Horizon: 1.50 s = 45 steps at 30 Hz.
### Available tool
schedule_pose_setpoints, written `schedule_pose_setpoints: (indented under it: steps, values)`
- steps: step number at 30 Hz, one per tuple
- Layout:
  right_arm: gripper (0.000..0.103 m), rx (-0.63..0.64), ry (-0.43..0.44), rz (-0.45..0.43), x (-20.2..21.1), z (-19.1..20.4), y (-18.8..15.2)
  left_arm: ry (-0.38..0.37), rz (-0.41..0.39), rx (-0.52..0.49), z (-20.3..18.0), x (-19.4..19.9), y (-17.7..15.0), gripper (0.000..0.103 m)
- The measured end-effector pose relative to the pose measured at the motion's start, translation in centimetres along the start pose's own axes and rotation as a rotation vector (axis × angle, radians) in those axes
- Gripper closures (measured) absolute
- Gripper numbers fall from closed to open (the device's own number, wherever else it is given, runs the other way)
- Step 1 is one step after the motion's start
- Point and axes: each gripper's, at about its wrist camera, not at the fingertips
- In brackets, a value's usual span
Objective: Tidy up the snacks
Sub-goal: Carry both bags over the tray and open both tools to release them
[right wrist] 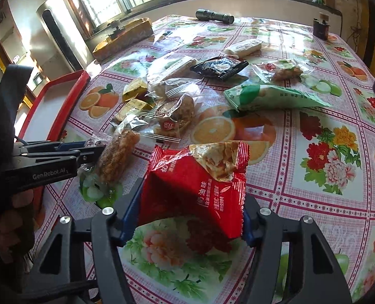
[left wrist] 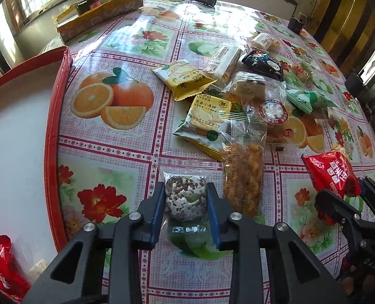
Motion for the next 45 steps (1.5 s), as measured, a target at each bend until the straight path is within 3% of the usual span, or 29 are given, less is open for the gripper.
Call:
schedule_pose_setpoints:
  steps: [11, 20, 34, 45]
  values:
    - [0.038, -0.083, 0.007, -0.098, 5.2, -1.6, 0.0, 0.065, -0.11, -0.084, -3.4, 4.7, -0.4, 0.072]
    - [0.038, -0.109, -0.005, -0.139, 7.6, -2.4, -0.2, 0.048, -0.162, -0.153, -6.0, 6.9, -0.9, 0.072]
    - [0.038, -0.102, 0.016, -0.178, 9.3, -1.2, 0.1, 0.056, -0.227, -0.145, -5.3, 10.1, -1.3, 0.072]
    - [0.038, -0.049, 0.06, -0.195, 9.7, 1.9, 0.7, 0.132, -0.247, -0.099, -2.2, 11.3, -1.5, 0.072]
Point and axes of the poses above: each gripper's, at about its wrist camera, not at the fingertips, and x roughly against the way its jaws point, z to its left, y to its top, and after that the axes turned 12 degrees about -z, right-handed
